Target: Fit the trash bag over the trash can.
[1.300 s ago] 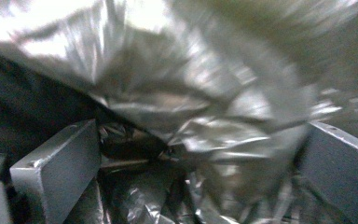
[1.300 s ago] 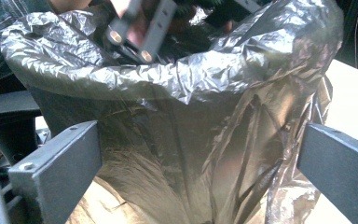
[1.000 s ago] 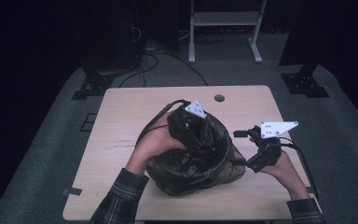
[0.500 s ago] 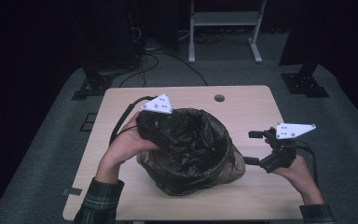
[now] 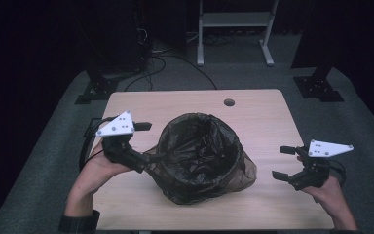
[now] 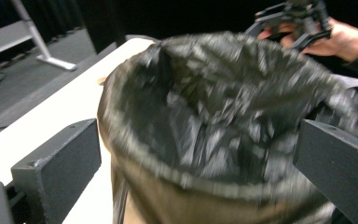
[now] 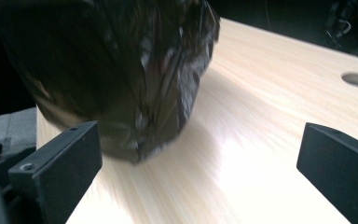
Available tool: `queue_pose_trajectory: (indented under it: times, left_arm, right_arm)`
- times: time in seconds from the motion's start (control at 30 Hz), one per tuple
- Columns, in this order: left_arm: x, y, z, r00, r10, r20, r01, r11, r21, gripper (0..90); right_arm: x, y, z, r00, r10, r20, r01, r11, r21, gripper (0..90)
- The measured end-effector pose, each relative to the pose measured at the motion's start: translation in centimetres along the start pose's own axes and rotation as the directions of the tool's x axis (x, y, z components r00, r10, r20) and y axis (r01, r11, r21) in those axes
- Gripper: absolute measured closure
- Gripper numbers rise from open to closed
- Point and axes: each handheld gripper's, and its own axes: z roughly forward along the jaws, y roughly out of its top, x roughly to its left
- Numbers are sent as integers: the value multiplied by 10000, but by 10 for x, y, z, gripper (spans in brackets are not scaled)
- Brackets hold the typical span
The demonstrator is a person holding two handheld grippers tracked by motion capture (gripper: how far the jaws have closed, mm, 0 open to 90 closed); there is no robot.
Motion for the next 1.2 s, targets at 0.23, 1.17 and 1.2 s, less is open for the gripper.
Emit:
queue_pose_trajectory:
  times: [0.23, 1.17, 1.2]
  left_arm:
    - [-10, -51, -15, 9972, -509, -551, 525, 9982, 291, 0]
    - [-14, -198, 20, 9647, -1320, -2278, 1898, 9484, 2542, 0]
    - [-14, -201, 21, 9645, -1353, -2267, 1935, 9465, 2583, 0]
  right_arm:
    - [3, -23, -5, 9975, 98, 699, -150, 9972, 737, 0]
    - [-7, -88, 10, 9770, -74, 2131, -535, 9590, 2783, 0]
    - [-6, -89, 11, 9763, -116, 2160, -530, 9554, 2907, 0]
